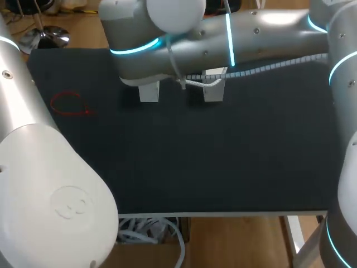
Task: Grab the tape and strap the tape.
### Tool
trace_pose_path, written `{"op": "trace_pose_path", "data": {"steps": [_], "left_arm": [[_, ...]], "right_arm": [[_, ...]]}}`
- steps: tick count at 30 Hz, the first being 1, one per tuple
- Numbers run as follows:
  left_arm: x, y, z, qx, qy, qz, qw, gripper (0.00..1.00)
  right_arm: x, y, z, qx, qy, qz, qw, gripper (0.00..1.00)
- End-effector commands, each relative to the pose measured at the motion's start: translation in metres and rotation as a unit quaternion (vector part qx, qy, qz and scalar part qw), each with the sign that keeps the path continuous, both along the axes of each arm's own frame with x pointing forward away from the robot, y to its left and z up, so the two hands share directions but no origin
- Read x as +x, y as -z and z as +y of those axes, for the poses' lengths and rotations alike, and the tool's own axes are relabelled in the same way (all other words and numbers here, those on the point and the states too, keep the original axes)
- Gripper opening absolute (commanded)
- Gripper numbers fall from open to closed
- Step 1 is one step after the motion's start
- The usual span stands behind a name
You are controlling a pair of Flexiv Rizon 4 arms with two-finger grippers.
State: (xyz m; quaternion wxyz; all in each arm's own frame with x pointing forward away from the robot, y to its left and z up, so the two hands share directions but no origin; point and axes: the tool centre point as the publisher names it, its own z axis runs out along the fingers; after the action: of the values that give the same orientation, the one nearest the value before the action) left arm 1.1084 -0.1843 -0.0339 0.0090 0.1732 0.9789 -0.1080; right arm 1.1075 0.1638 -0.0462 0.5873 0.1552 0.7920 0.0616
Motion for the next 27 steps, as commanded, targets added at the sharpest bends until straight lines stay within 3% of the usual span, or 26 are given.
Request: {"op": "trace_pose_path", "data": {"steps": [1,27], "left_arm": [[0.0008,-0.0016,-0.0011,0.003,0.000,0.002,1.000,0.00],[0.0008,-0.0016,-0.0011,0.003,0.000,0.002,1.000,0.00]], "right_arm": [[0.0011,-0.0050,0.0047,-0.006,-0.002,0.007,1.000,0.00],[0.0029,-0.0099,-0.0035,-0.028,-0.024,-0.010,0.999,0.00]]}}
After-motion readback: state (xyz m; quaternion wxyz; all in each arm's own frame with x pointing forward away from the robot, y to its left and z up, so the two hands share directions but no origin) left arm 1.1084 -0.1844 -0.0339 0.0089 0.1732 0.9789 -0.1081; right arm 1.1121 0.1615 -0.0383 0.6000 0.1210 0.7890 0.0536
